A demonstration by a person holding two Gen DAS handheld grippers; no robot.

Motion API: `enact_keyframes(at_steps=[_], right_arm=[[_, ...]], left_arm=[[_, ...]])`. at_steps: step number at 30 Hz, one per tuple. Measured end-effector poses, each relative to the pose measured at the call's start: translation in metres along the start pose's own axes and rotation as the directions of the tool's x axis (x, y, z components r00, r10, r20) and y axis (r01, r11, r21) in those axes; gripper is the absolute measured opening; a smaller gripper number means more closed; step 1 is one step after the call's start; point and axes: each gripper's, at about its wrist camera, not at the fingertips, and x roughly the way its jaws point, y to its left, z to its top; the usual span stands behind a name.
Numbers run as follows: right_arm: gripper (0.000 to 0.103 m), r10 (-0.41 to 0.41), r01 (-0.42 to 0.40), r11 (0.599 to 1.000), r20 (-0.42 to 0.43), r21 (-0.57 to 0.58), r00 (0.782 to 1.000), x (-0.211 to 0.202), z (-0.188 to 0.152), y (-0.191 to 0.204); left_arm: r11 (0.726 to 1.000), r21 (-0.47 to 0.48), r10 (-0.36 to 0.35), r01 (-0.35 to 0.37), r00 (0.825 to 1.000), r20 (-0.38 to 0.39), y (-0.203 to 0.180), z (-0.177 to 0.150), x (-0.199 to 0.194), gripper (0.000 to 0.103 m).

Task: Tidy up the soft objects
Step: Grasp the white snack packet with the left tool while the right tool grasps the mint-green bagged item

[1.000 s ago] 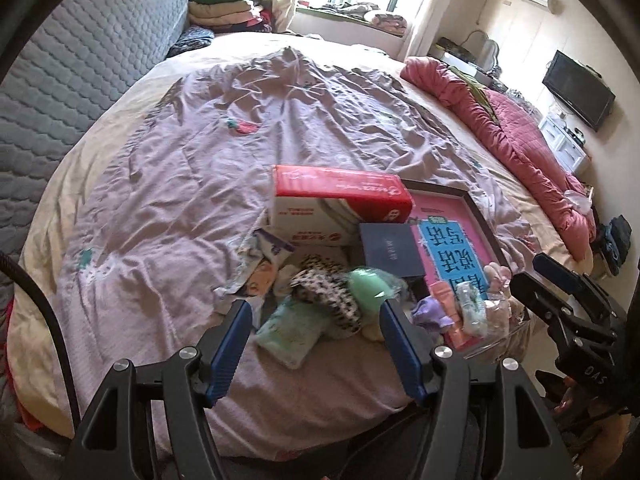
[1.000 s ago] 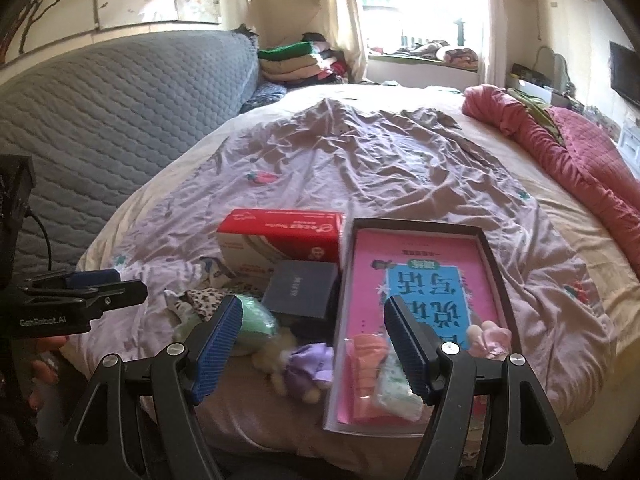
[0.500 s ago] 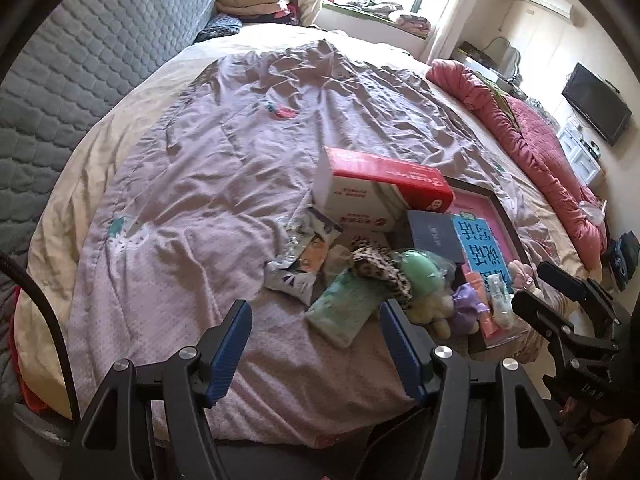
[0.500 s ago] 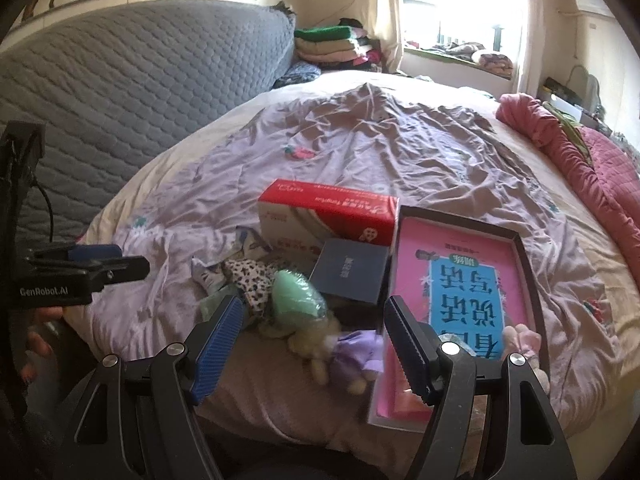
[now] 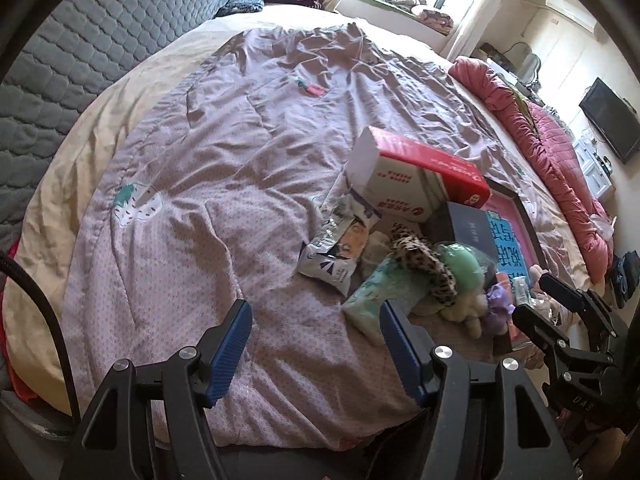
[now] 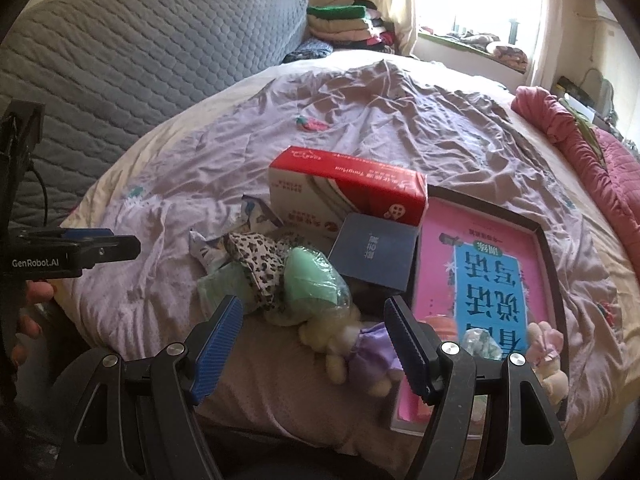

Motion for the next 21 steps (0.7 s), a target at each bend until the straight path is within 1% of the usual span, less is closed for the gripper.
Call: enact_keyframes(at_steps=[9, 16, 21], right_arm=[[0.075, -0.028, 0.027, 0.999, -0.045, -0.022, 0.999, 0.036, 0.004, -0.006], [0.075, -0.036, 0.033, 0.998, -0.067, -0.046, 0.997, 0.062, 0.009, -0.003], [0.075, -0.012, 0.010, 1.000, -0.081, -0.024, 0.997, 0.073, 0.009, -0.004]], left_arm=[[1.000, 0.005, -0.008, 0.008, 0.999, -0.040, -0.001, 0.012, 0.029, 0.066], [0.999, 0.032, -0.004, 0.007, 0.997, -0.079, -0.006, 0.028, 0.058, 0.066], [0.999, 0.049, -0.006, 0.012, 0.994, -0.109, -0.008, 0.039, 0.081, 0.066]])
